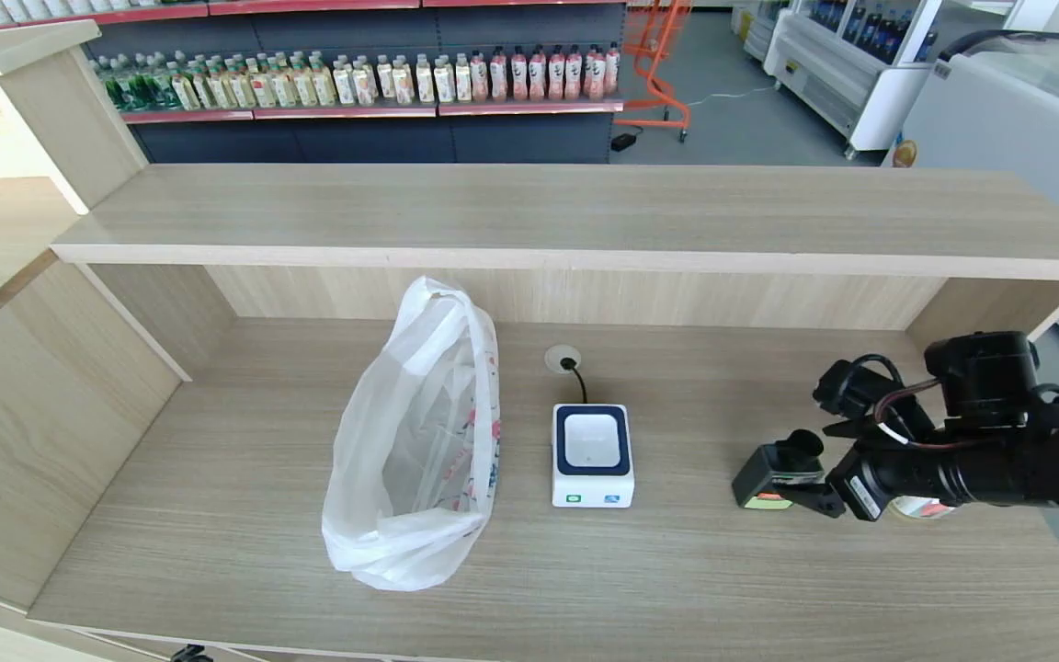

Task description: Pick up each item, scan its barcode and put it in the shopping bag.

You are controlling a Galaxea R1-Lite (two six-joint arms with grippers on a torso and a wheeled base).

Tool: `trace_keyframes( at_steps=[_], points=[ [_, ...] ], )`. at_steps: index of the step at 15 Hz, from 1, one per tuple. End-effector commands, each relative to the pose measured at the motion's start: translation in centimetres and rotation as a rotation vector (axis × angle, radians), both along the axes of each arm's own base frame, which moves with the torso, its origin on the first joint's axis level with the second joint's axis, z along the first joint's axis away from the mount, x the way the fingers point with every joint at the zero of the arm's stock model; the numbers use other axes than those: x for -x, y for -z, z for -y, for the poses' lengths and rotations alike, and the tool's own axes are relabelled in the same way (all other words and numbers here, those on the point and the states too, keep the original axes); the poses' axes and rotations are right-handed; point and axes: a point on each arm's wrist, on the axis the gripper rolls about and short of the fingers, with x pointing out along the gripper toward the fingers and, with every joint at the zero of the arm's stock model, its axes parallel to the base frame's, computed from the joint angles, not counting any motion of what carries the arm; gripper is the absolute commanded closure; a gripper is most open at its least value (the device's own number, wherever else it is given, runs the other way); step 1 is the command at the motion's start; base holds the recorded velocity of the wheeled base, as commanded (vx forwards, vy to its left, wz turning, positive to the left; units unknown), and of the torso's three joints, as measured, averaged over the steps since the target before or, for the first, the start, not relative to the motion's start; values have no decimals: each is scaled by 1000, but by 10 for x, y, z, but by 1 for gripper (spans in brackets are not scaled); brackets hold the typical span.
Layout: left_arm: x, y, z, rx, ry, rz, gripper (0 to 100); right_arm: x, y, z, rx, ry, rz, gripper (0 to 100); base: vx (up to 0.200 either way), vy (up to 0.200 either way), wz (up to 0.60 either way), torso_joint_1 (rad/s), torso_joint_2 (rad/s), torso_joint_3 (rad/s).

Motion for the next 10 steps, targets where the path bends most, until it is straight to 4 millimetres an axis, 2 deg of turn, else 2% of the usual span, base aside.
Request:
trace_keyframes(
  at_steps=[1, 6, 10],
  points=[
    [0, 0, 0, 0, -1, 0, 0, -10, 22, -3, 12, -25, -48, 0, 0, 0, 0, 0, 0, 0],
    [0, 0, 0, 0, -1, 0, 0, -18, 22, -24, 5, -96, -19, 0, 0, 0, 0, 0, 0, 0],
    [0, 0, 0, 0, -1, 0, 0, -23, 26, -27, -3, -114, -10, 0, 0, 0, 0, 0, 0, 0]
  ],
)
